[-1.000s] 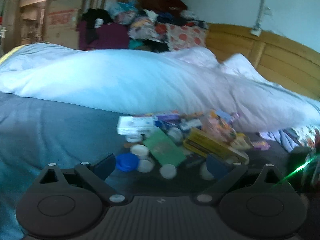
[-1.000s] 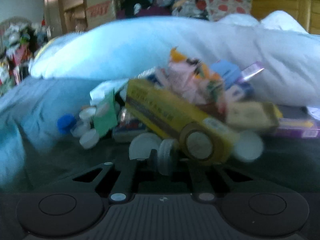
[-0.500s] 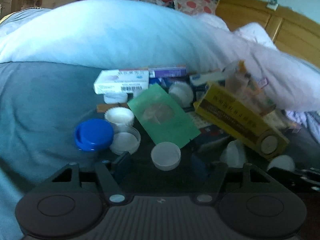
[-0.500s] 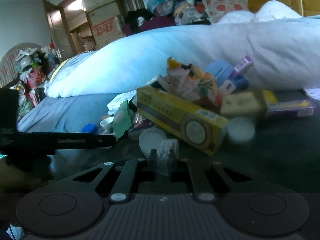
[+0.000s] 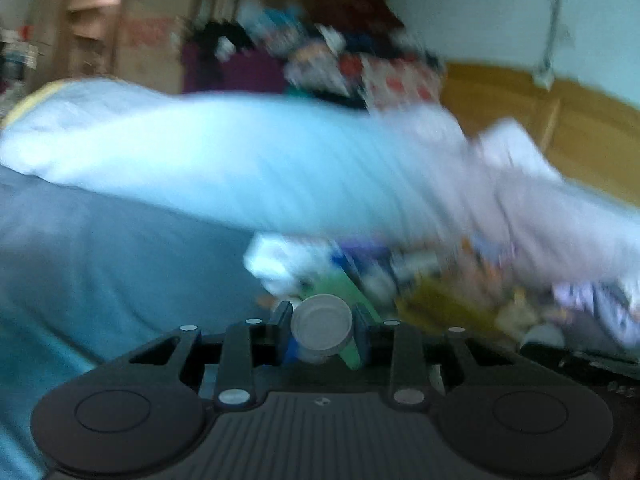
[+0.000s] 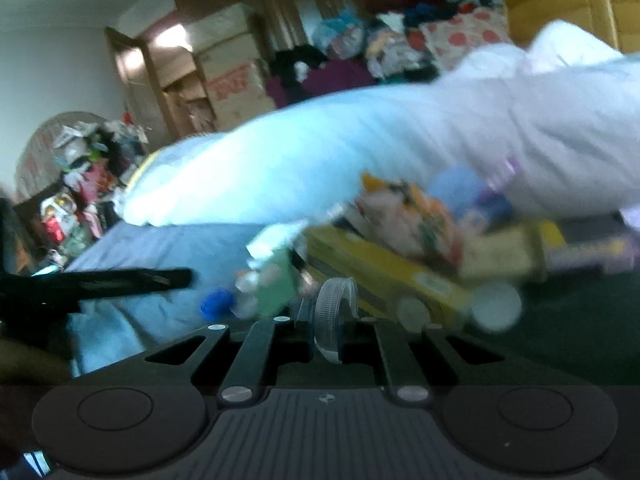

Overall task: Organize objects
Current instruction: 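Carry both held caps over the teal basket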

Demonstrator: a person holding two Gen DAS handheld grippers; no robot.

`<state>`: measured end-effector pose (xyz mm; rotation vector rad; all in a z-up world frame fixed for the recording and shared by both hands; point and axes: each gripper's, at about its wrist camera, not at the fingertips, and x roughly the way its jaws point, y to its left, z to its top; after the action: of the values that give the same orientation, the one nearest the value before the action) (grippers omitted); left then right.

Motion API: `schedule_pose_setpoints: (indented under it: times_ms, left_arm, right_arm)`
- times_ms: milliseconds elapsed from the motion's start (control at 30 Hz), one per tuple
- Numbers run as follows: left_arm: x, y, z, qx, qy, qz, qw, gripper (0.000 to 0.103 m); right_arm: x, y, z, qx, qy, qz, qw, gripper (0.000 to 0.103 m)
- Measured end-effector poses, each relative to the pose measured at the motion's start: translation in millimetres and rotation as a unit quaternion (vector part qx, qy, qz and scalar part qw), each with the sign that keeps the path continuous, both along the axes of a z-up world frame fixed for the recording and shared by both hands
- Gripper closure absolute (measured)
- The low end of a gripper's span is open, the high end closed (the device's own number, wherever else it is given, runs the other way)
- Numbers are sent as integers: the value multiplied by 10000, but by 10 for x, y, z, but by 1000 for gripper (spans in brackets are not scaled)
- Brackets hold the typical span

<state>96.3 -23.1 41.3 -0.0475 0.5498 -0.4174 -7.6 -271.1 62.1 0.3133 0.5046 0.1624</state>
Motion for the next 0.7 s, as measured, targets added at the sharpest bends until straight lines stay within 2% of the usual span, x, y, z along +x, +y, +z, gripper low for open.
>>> schedule_pose_setpoints:
  times_ms: [100,300,500,700]
  left_arm:
    - [-185,393,357,-103,-364,527,9979,69]
    - [-491,1072,883,-73,-1065,1374,9847,69]
    - [-792,1817,1274,-97,-1268,2196,9673,69]
    - [-1100,2665,1531,-208,-1277,3067,9430,69]
  right_arm:
    - [33,118,236,-13,-163,193,9997,90]
    - [119,602,758,-65,-604,692,9957,90]
    - [277,1206,1305,-107,-1082,1251,9862,90]
    - [483,1929,1780,-104,-1390,1920,9715,90]
